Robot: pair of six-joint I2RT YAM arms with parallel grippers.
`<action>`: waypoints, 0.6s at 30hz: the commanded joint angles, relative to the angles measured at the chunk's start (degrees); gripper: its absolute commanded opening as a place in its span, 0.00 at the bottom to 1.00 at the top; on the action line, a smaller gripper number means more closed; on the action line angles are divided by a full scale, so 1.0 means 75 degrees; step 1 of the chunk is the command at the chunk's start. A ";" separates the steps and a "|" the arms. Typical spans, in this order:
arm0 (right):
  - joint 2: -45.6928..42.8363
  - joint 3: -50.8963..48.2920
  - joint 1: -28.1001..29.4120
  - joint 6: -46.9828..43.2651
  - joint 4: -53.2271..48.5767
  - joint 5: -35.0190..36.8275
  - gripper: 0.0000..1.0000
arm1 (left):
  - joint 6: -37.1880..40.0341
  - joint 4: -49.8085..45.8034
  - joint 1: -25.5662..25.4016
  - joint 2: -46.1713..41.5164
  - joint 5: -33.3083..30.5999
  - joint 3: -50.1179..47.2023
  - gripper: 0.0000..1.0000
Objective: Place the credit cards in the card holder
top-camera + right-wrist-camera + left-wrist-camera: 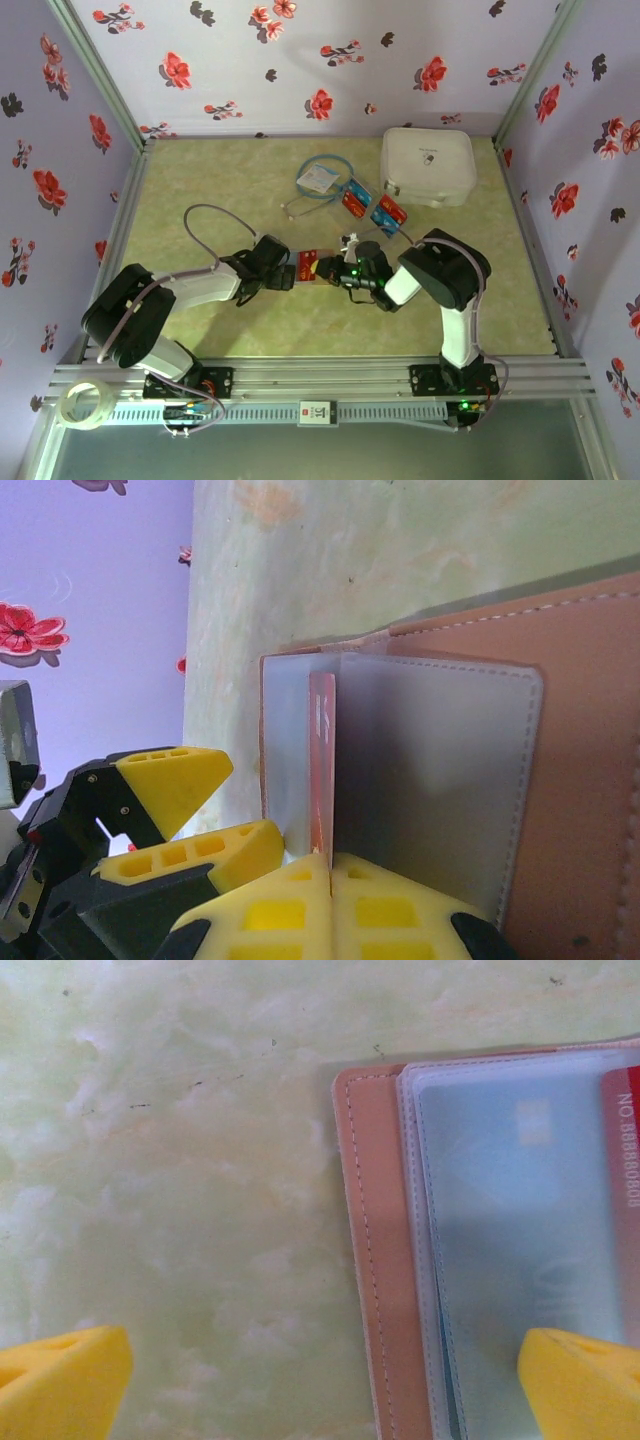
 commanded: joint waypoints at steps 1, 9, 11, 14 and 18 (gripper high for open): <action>0.0286 0.0052 0.0118 0.0028 -0.0419 0.0079 0.00 | -0.0075 -0.0154 0.0059 -0.0012 -0.0231 -0.0164 1.00; 0.0161 0.0132 0.0121 -0.0106 -0.0901 0.0074 0.13 | -0.0077 -0.0128 0.0054 -0.0020 -0.0219 -0.0140 1.00; 0.0002 0.0157 0.0126 -0.0218 -0.1206 0.0120 0.23 | -0.0087 -0.0130 0.0070 -0.0034 -0.0213 -0.0139 1.00; -0.0344 0.0290 0.0127 -0.0499 -0.1949 0.0229 0.29 | -0.0148 -0.0119 0.0120 -0.0082 -0.0164 -0.0165 1.00; -0.0815 0.0596 0.0124 -0.1011 -0.3241 0.0402 0.36 | -0.0273 -0.0044 0.0290 -0.0206 -0.0002 -0.0233 1.00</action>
